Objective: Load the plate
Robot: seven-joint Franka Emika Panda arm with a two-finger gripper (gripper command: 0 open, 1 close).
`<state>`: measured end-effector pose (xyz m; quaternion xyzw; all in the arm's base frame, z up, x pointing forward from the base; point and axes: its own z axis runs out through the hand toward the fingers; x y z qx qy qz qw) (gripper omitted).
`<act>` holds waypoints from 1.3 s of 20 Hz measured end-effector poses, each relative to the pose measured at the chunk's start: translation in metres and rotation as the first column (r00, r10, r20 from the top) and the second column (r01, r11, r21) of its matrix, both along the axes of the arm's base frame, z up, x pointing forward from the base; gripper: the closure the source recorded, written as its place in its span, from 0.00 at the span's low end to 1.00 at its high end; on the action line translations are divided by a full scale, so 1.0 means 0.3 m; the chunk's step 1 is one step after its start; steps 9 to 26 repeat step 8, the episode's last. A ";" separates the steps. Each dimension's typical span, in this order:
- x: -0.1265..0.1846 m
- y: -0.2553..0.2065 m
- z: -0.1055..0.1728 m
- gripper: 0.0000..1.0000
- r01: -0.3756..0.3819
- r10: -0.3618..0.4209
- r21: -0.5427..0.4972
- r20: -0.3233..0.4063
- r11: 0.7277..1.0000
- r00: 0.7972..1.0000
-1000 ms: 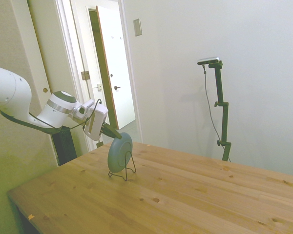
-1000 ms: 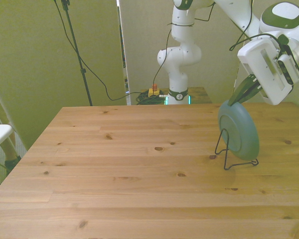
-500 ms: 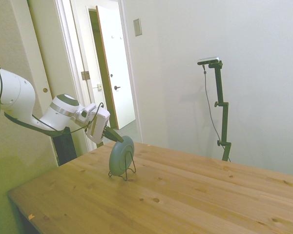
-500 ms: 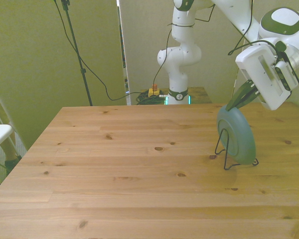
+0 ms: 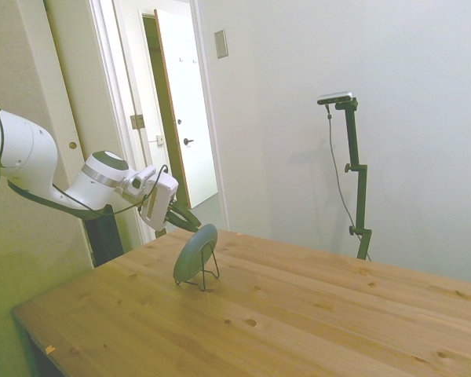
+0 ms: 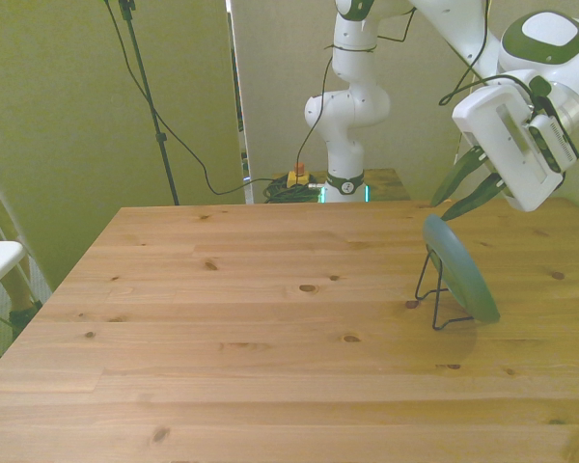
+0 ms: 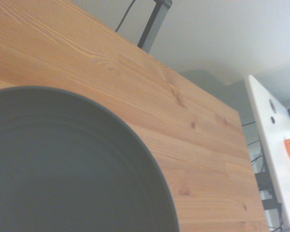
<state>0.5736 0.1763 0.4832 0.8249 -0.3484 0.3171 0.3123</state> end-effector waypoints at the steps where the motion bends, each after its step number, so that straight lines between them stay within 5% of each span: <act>1: -0.014 0.005 0.043 0.00 -0.002 0.002 0.053 0.007 0.999 1.000; 4: -0.099 -0.005 0.263 0.00 -0.042 0.037 0.223 0.027 0.974 0.999; 8: -0.266 -0.128 0.487 0.00 -0.114 0.132 0.423 -0.013 0.899 0.991; 26: -0.266 -0.128 0.487 0.00 -0.114 0.132 0.423 -0.013 0.899 0.991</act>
